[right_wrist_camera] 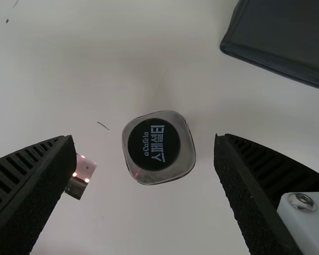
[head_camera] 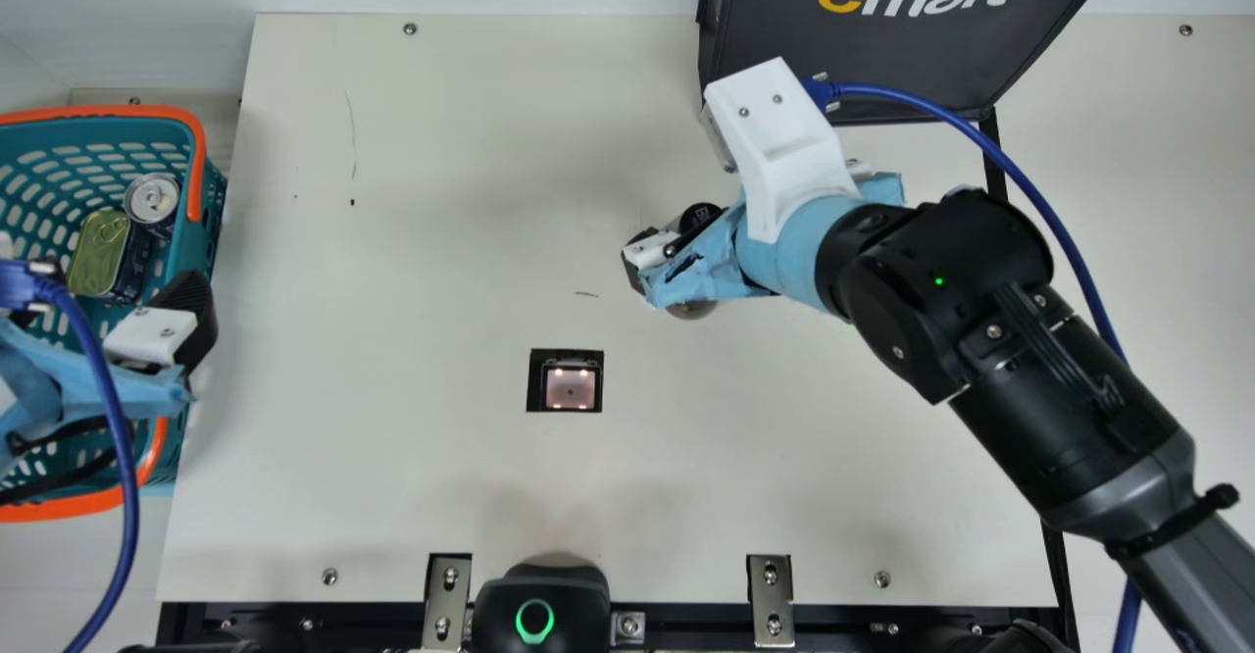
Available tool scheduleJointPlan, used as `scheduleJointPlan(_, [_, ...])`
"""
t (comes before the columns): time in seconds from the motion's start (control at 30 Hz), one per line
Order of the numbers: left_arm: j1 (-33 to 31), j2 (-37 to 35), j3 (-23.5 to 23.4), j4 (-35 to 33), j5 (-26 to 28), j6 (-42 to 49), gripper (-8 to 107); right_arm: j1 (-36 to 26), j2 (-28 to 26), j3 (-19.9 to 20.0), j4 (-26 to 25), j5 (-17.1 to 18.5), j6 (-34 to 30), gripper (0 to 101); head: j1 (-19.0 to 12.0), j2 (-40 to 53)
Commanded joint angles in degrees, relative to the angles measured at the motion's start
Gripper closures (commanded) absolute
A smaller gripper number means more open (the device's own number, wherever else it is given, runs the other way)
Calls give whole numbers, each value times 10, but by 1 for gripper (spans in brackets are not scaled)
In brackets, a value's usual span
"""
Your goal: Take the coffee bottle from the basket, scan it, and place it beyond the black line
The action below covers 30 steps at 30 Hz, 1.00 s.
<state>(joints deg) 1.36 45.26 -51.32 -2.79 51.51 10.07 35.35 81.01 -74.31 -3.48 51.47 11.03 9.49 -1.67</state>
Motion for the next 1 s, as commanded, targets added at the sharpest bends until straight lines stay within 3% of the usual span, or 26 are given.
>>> scheduleJointPlan(0.0, [0, 0, 0, 0, 0, 0, 9, 2, 3, 2, -1, -1, 1, 10, -16, 1])
scheduleJointPlan(0.8, [0, 0, 0, 0, 0, 0, 9, 14, 53, 19, -28, -33, 4, 10, -16, 1])
scheduleJointPlan(0.97, [0, 0, 0, 0, 0, 0, 9, 16, 58, 19, -35, -32, 9, 44, -16, 1])
